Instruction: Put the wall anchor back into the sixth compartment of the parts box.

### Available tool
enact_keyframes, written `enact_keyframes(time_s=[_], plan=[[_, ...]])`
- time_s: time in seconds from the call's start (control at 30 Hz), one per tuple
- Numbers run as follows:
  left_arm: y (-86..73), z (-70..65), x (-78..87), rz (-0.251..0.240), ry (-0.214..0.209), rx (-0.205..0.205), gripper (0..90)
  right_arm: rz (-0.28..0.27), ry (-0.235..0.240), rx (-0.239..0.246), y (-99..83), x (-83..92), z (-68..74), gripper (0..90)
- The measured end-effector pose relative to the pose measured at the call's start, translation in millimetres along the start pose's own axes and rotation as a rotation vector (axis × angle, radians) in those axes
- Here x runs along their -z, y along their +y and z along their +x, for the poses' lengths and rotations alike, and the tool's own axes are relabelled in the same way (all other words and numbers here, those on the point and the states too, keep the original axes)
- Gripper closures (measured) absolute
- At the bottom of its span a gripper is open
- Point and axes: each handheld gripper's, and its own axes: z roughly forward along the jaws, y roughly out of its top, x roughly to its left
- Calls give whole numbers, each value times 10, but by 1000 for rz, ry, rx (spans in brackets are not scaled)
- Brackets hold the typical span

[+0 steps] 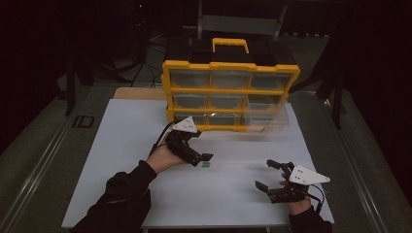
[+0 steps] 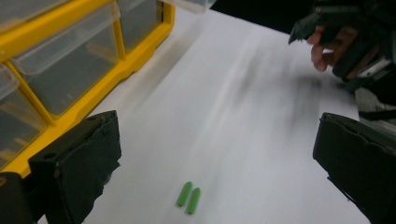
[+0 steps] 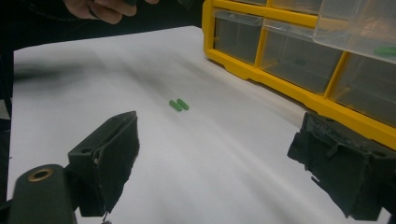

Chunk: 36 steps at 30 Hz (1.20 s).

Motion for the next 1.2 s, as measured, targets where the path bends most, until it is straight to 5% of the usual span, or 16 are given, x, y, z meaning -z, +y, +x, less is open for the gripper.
enact_keyframes(time_s=[0.57,1.2], plan=[[-211,83,-202,42,-12,-26,69,1,3,0,-3,-6,1,127],[-366,191,-349,92,-25,-36,326,4,4,-3,-8,-9,0,127]])
